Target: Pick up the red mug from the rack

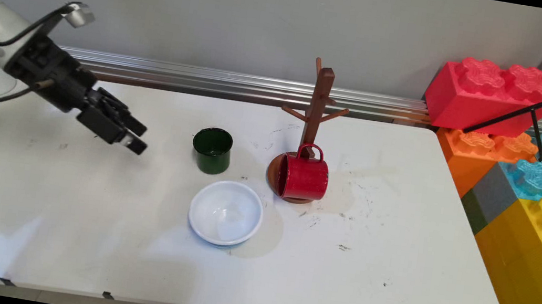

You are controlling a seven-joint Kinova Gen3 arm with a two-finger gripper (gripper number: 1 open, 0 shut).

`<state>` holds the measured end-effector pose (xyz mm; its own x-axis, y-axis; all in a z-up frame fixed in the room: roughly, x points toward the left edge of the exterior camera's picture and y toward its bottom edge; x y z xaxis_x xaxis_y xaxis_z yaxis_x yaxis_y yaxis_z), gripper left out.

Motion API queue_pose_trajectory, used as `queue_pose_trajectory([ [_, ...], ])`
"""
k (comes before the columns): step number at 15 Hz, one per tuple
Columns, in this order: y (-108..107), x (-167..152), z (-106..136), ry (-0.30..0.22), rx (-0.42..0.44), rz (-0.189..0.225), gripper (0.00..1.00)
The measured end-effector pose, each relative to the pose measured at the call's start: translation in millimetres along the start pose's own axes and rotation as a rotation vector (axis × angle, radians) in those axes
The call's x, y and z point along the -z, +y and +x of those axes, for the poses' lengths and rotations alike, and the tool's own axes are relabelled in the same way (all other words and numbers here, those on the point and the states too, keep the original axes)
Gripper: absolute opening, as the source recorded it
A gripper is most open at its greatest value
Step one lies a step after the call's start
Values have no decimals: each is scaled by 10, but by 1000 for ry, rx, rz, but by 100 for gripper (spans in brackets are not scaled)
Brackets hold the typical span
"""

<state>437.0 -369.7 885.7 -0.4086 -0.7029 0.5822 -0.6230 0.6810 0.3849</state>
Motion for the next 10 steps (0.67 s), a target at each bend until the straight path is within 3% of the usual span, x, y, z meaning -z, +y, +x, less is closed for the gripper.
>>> queue_pose_trajectory([
  [5,35,-387,85,92,33,-59,100],
  [10,120,-749,160,145,-9,-69,100],
])
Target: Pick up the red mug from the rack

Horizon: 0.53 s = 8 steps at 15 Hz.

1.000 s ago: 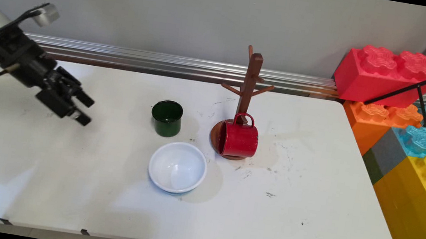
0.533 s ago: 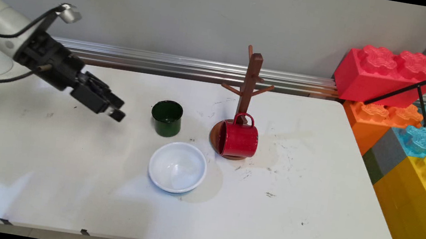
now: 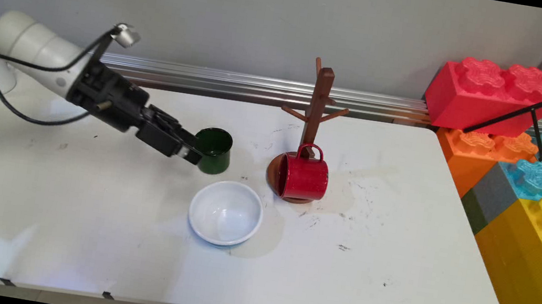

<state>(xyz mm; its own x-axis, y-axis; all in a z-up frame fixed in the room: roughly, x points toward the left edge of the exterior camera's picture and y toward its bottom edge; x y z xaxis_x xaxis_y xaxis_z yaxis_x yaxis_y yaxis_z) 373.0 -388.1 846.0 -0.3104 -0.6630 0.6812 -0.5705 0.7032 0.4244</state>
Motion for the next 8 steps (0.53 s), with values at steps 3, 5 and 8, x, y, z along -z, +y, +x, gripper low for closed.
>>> queue_pose_trajectory([
  [3,55,-189,12,8,-49,18,100],
  [5,79,-296,27,10,-82,35,100],
  [8,109,-450,53,12,-130,64,100],
])
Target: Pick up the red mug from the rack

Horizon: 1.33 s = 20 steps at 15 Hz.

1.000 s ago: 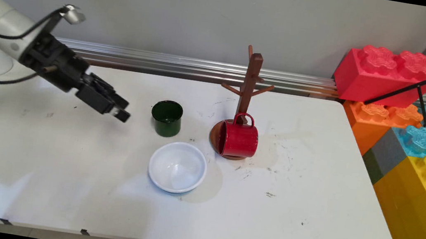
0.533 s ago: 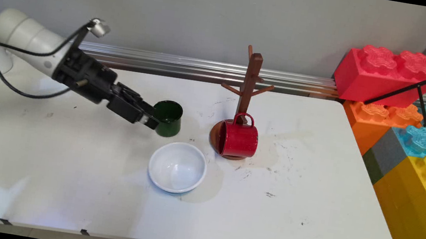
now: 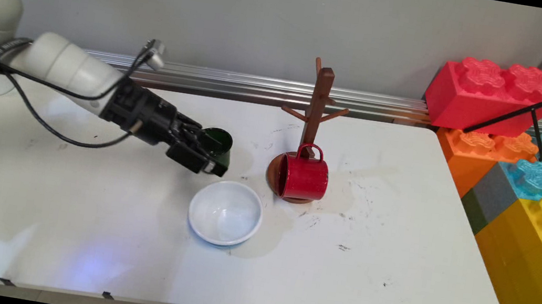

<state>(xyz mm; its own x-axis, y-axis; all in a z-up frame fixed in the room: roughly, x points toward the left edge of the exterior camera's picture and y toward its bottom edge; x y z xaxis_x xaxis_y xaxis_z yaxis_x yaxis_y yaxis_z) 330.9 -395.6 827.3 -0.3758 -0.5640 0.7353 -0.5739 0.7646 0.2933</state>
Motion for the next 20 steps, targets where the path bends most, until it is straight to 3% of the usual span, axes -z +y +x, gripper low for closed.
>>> queue_pose_trajectory([
  [8,50,-429,88,13,-71,54,100],
  [20,-29,-865,148,19,-104,48,100],
])
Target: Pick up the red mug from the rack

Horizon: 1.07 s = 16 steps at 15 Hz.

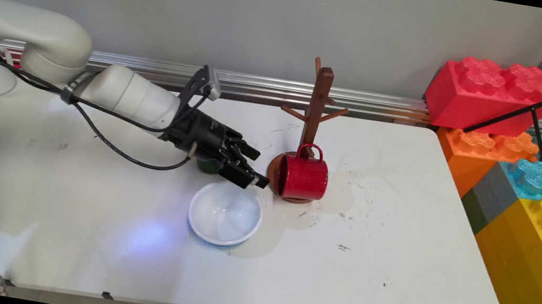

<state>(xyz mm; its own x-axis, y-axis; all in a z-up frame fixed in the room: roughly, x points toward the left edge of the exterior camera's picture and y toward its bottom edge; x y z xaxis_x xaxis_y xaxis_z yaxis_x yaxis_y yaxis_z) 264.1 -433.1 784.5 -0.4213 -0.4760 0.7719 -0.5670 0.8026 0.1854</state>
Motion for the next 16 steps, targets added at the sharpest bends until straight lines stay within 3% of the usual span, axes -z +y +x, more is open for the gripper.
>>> queue_pose_trajectory([
  [16,-173,-380,-13,5,10,-71,100],
])
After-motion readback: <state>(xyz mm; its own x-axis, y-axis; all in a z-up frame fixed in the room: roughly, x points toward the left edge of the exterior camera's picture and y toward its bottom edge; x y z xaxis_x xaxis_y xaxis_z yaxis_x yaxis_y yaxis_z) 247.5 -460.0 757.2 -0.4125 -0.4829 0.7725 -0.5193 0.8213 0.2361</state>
